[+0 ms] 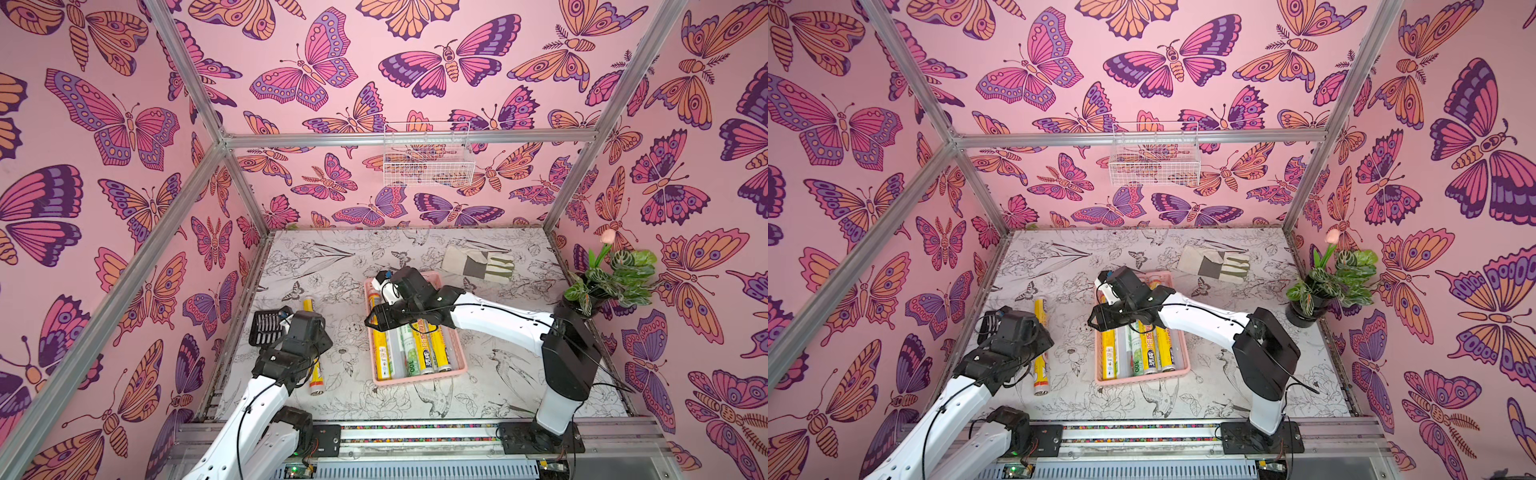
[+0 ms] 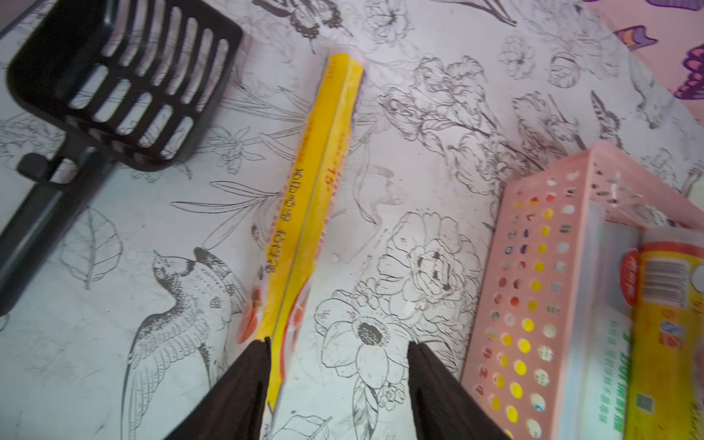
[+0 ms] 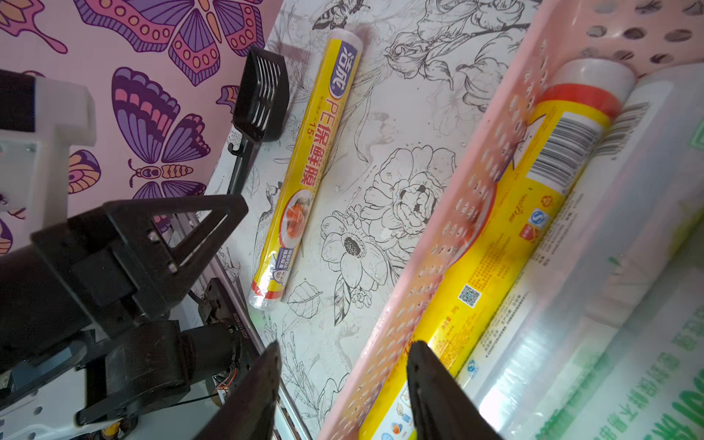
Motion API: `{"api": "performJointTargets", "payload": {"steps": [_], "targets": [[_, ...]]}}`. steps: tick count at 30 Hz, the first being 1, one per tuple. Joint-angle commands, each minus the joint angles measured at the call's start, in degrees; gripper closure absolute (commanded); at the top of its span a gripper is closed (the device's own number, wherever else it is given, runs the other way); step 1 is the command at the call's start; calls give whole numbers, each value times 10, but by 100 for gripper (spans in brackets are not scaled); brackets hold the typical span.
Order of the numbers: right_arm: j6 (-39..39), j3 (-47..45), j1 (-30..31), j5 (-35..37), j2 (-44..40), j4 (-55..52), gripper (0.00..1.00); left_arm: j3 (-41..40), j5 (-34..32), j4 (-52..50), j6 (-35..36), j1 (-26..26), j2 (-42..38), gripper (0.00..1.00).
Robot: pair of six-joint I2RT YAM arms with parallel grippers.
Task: Put the plastic wrap into the basket
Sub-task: Pick up the plastic wrap from the center of the board.
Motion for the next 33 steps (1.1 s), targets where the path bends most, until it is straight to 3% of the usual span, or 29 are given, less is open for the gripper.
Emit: {"api": "performJointTargets", "payload": {"steps": [1,10,15,24,33], "targets": [[-10,20,0,-2,4,-21,43,-8,31,-25,34,38,19,35],[-10,25,0,2,7,-24,43,-3,79,21,62,88,109,35],[-13,28,0,1,8,-28,43,16,63,34,65,101,183,35],[-20,30,0,9,4,-40,43,47,65,68,81,108,308,35],[-24,29,-1,10,6,-46,42,80,93,72,122,110,372,38]]}}
